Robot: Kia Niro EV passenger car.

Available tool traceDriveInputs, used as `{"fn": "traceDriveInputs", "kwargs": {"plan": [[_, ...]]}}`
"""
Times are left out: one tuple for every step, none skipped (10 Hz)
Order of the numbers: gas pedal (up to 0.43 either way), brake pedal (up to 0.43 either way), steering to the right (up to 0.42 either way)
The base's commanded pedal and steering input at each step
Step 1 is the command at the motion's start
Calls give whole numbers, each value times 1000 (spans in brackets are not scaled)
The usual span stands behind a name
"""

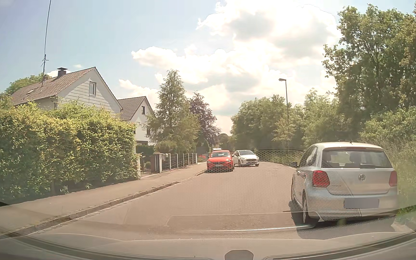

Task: Follow the waypoints while adhering to traffic rules and regulations

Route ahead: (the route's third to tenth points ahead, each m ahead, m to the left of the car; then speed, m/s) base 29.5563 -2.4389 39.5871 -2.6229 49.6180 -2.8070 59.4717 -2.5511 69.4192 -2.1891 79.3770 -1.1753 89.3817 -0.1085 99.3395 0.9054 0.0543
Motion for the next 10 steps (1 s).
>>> {"fn": "traceDriveInputs", "kwargs": {"plan": [[0,274,0],[0,268,38],[0,268,41],[0,268,42],[0,262,42],[0,262,33],[0,256,13],[0,256,4],[0,256,2],[0,256,3]]}}
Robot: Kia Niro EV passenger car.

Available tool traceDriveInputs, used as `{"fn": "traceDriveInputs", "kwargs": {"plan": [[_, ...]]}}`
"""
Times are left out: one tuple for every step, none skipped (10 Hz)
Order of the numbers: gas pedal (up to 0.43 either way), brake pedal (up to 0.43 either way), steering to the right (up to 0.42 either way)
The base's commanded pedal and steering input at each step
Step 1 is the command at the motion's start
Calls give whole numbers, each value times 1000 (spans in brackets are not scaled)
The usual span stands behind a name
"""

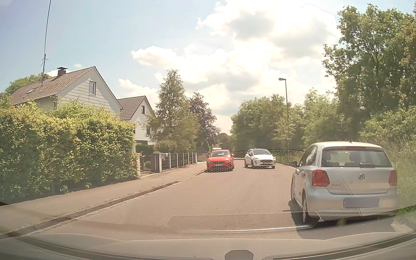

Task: Follow the waypoints while adhering to traffic rules and regulations

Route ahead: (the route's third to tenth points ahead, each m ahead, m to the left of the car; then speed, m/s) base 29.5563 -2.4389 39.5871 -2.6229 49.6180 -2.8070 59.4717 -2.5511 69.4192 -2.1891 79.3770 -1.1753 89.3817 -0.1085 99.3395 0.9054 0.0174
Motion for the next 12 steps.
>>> {"fn": "traceDriveInputs", "kwargs": {"plan": [[0,256,6],[0,256,12],[0,256,16],[0,256,17],[0,250,17],[0,238,17],[0,213,17],[0,195,16],[0,207,17],[0,207,16],[0,213,16],[0,220,16]]}}
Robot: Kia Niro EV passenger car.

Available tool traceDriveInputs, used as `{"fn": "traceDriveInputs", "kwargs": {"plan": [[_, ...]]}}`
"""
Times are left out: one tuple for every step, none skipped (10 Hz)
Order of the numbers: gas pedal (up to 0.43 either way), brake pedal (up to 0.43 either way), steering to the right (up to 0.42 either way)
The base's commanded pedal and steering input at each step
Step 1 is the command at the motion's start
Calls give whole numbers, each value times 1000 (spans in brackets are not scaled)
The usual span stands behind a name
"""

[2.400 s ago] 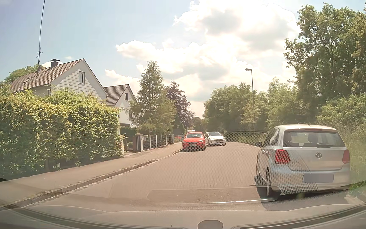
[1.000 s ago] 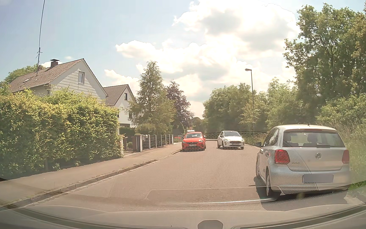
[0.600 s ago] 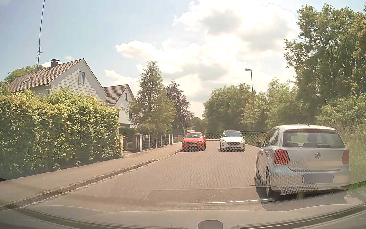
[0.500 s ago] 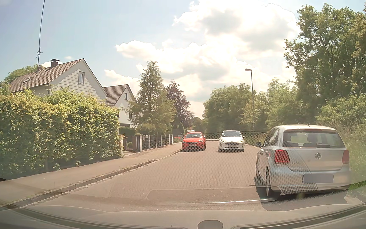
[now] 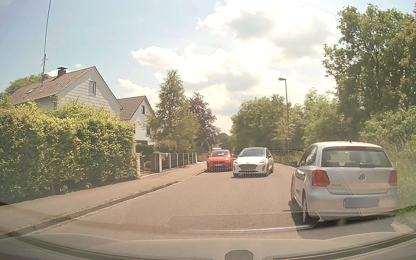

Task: Follow the waypoints while adhering to traffic rules and regulations

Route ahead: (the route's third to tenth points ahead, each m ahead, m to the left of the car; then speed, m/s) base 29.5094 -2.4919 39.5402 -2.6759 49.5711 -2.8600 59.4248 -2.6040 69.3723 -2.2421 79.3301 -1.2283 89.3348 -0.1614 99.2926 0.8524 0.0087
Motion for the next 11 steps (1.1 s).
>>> {"fn": "traceDriveInputs", "kwargs": {"plan": [[0,220,16],[0,220,16],[0,220,16],[0,220,16],[0,220,16],[0,220,16],[0,220,16],[0,226,17],[0,220,20],[0,220,21],[0,220,20]]}}
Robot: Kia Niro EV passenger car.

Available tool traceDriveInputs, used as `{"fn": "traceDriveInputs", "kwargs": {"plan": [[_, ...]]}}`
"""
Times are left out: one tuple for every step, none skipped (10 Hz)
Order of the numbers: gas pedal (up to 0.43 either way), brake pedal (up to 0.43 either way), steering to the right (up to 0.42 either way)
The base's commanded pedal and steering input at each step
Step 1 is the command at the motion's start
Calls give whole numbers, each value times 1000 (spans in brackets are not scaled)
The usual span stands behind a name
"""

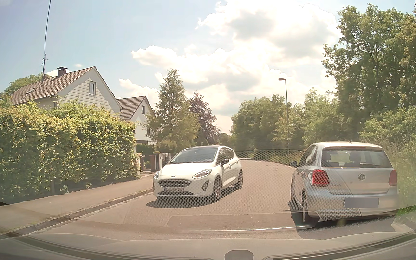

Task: Follow the waypoints while adhering to traffic rules and regulations

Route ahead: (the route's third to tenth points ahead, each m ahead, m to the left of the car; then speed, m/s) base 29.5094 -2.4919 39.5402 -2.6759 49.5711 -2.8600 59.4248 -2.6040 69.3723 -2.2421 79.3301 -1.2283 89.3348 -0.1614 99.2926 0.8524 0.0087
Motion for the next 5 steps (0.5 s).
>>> {"fn": "traceDriveInputs", "kwargs": {"plan": [[0,226,20],[0,220,19],[0,220,19],[0,220,18],[0,220,19]]}}
